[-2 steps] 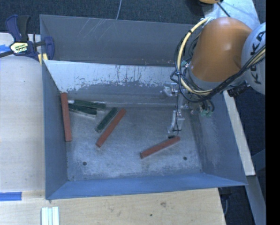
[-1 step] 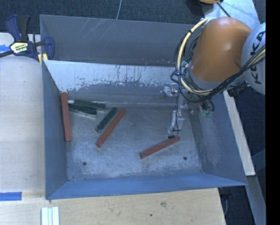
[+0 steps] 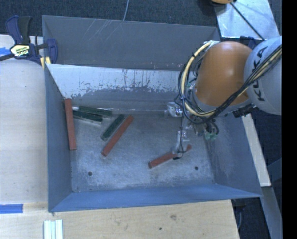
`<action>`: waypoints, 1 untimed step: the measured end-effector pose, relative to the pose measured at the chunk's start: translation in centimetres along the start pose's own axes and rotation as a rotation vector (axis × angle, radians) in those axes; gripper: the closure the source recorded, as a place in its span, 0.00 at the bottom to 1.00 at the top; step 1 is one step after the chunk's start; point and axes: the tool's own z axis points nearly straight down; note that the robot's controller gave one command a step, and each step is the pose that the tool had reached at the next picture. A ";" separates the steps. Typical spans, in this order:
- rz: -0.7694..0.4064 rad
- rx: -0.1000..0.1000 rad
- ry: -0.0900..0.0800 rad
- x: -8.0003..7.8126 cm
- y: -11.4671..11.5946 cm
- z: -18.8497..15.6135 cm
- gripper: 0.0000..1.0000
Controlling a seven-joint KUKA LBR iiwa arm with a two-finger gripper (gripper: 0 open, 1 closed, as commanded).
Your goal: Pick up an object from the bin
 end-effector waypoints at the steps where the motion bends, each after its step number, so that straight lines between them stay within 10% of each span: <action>1: -0.132 -0.001 0.005 3.0 0.3 5.0 0.00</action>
Offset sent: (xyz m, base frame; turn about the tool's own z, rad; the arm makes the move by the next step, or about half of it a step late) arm -0.0533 -0.0011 -0.0884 -0.2121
